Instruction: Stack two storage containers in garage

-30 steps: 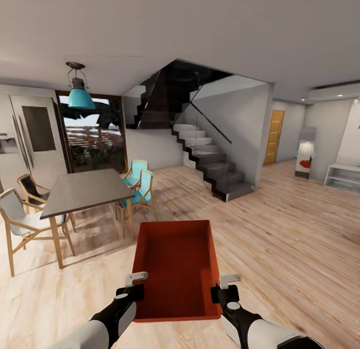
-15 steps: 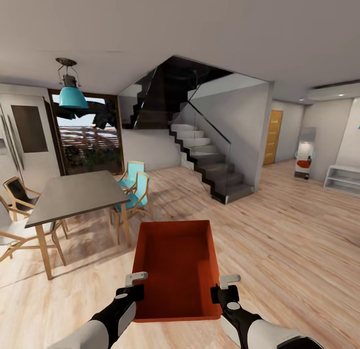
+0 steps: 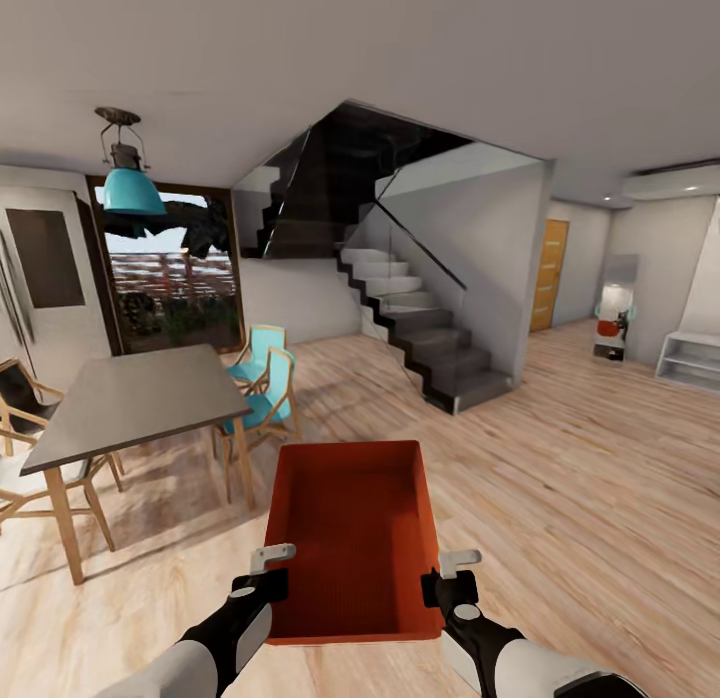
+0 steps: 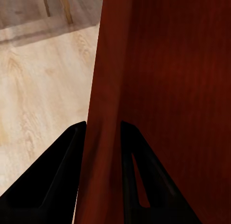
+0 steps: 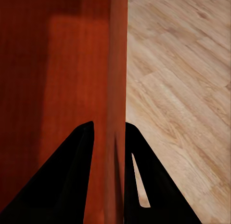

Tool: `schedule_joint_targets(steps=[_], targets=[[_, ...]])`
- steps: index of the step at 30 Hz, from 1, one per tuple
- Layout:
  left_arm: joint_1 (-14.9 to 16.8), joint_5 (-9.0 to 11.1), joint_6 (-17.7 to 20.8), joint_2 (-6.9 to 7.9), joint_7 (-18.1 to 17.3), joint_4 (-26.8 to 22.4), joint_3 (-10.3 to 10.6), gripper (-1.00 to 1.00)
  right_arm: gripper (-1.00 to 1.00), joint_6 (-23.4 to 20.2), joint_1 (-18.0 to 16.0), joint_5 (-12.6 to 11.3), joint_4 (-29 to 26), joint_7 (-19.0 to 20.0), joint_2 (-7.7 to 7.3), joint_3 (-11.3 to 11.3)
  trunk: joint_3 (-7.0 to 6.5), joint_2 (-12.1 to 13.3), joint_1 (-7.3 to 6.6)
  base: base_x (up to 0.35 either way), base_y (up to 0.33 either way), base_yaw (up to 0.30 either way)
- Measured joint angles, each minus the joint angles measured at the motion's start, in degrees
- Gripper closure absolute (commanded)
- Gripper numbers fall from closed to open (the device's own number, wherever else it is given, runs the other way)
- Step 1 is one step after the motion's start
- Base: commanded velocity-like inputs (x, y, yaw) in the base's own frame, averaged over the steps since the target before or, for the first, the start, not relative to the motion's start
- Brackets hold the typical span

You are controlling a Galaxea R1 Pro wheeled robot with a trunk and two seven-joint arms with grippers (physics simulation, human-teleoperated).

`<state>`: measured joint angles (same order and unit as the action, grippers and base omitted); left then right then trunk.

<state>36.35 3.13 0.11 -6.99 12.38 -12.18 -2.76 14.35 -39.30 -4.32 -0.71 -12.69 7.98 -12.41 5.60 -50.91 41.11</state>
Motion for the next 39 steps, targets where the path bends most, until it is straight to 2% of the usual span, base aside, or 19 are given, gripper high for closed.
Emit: schedule_joint_targets(steps=[39], targets=[[0.0, -0.2, 0.0, -0.04, 0.0, 0.2, -0.1, 1.0, 1.0, -0.1, 0.1, 0.1, 0.0, 0.0, -0.03, 0.1, -0.35, 0.0, 0.0, 0.322, 0.0, -0.274]])
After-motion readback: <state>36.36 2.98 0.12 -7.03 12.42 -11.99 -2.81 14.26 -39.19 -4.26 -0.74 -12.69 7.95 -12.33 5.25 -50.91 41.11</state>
